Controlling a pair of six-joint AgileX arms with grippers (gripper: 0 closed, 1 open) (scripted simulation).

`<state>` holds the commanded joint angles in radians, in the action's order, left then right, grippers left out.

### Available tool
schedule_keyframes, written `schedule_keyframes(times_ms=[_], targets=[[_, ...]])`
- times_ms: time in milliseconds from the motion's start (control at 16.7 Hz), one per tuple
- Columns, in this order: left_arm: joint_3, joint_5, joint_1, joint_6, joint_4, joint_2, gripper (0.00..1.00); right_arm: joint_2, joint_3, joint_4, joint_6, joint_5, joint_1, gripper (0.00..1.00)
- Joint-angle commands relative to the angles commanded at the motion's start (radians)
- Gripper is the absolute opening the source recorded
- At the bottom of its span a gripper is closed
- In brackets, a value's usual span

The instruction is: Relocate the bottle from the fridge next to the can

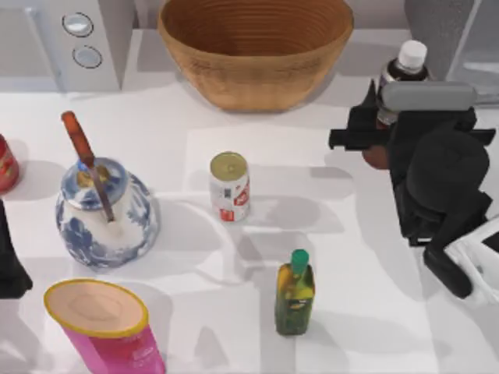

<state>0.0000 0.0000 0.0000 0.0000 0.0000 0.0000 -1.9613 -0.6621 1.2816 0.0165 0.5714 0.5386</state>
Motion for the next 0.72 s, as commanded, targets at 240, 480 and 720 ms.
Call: schedule_keyframes(times_ms=[240, 480, 720], targets=[[0.0, 0.0, 0.0, 0.0, 0.0, 0.0, 1.0, -0.014, 0.03, 0.044, -0.002, 0.176, 0.176, 0.0], [0.0, 0.0, 0.0, 0.0, 0.0, 0.0, 1.0, -0.013, 0.036, 0.05, -0.003, 0.201, 0.2, 0.0], [0.0, 0.0, 0.0, 0.0, 0.0, 0.0, 1.0, -0.013, 0.034, 0.049, -0.002, 0.199, 0.198, 0.0]])
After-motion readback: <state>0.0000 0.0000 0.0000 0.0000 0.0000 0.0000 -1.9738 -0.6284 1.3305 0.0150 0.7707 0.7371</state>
